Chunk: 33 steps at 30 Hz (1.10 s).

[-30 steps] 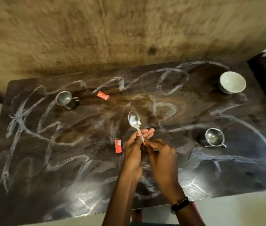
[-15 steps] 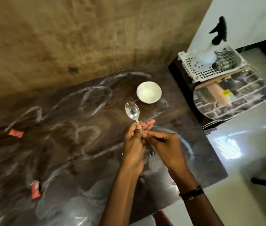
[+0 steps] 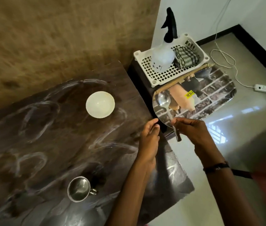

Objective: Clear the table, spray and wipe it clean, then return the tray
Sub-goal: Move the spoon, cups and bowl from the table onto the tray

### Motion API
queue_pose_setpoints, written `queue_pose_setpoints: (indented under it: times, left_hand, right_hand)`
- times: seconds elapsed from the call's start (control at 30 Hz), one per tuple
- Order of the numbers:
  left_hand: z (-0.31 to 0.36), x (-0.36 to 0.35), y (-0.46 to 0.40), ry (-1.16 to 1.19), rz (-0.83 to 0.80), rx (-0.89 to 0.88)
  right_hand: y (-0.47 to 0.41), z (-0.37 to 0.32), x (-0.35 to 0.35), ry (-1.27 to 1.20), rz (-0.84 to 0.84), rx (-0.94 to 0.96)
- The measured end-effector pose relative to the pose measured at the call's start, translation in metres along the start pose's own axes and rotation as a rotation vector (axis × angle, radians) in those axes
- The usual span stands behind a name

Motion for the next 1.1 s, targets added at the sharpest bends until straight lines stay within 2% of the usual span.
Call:
queue_pose_setpoints:
  times: [0.1,0.23,0.6,0.73,0.93,1.1]
  left_hand:
    - [-0.018,-0.015,-0.022,-0.068,0.037,0.075]
    - [-0.04,-0.032,-0.045,-0.146,0.0,0.177]
    - [-0.036,-0.031,-0.073,0.01,0.092,0.192]
    - [-0.031,-0.026,-0.079,0.028,0.101,0.166]
    - [-0.03,-0.02,-0.082,0.008,0.077,0.175]
    - [-0.023,-0.014,-0.075,-0.059,0.024,0.117]
  right_hand:
    - [-0.045,0.004,0.021,0.018,0.015,-0.06]
    - [-0.089,0.012,0.027,0.068,0.029,-0.112]
    - [-0.12,0.009,0.018,0.088,-0.043,-0.168]
    - [-0.117,0.007,0.013,0.121,-0.058,-0.126]
    - [-0.112,0.009,0.008,0.084,0.031,-0.051]
    - [-0.11,0.018,0.008,0.179,0.126,0.029]
Point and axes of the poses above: each hand's wrist, its own y-axis away from the middle knuckle, its own x-axis out of the back of the hand, z = x × y, the point moved 3 cm from there along -y, towards the middle knuckle, and after that the axes turned 8 degrees about -x, right-handed, at the moved point
